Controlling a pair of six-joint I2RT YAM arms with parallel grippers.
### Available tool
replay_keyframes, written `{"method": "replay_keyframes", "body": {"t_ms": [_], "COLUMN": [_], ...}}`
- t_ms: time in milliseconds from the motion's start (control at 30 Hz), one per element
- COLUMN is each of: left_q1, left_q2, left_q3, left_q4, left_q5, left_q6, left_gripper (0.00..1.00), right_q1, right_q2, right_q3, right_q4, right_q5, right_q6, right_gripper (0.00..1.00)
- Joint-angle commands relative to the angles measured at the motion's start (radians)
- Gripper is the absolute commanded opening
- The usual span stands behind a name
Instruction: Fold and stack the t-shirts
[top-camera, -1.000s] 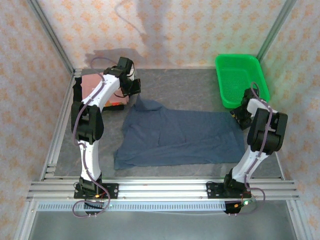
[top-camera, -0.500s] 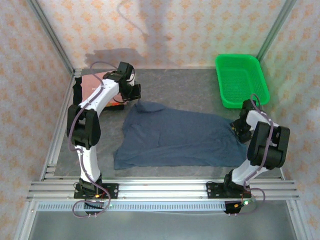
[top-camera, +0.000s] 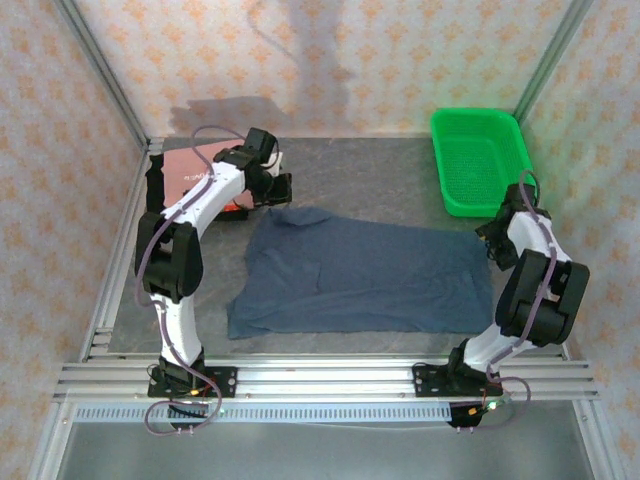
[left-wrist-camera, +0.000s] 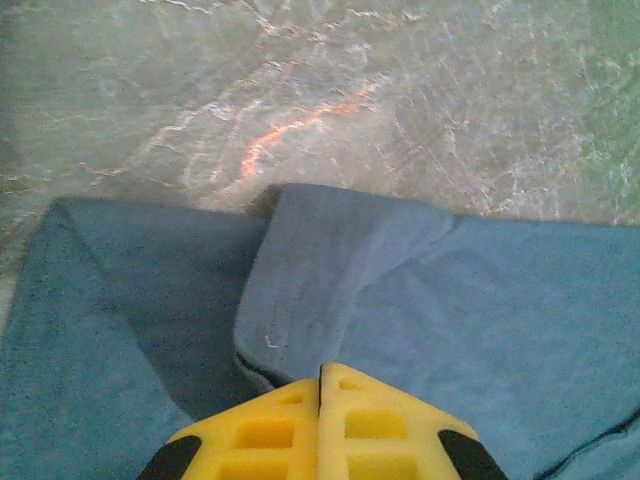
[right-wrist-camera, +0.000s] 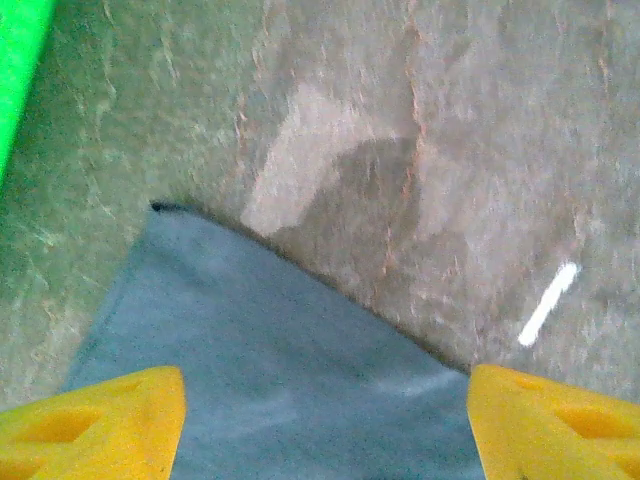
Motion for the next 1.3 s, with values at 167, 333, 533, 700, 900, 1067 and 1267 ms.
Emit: {"method": "replay_keyframes", "body": {"t_ms": [167, 333, 533, 700, 900, 1067, 1267], "left_q1": [-0.010, -0.014, -0.015, -0.015, -0.015, -0.015, -0.015], "left_q2": [-0.039, -0.070, -0.097, -0.108, -0.116, -0.114, -0.112], "left_q3": [-0.038, -0.071, -0.111, -0.126, -0.134, -0.134, -0.134], "left_q4": [0.023, 0.029, 0.034, 0.033, 0.032, 0.030, 0.029], "left_q5": [0.018, 0.015, 0.006, -0.003, -0.013, -0.015, -0.017], "left_q6": [0.029, 0.025, 0.020, 0.022, 0.020, 0.017, 0.017], "left_gripper": [0.00, 0.00, 0.00, 0.00, 0.00, 0.00, 0.00], "right_q1": [-0.032, -0.033, -0.035, -0.036, -0.035, -0.035, -0.035], "right_q2": [0.108, 0.164, 0.201, 0.247, 0.294, 0.331, 0.340], "right_q3": [0.042, 0.055, 0.072, 0.105, 0.138, 0.177, 0.173], "right_q4": [0.083, 0.141, 0.181, 0.174, 0.187, 0.170, 0.184], "right_q5": [-0.102, -0.128, -0.130, -0.135, -0.138, -0.142, -0.158], "right_q6": [-0.104, -0.113, -0.122, -0.140, -0.154, -0.169, -0.171], "right_gripper": [0.64, 0.57, 0.57, 0.57, 0.54, 0.49, 0.43]}}
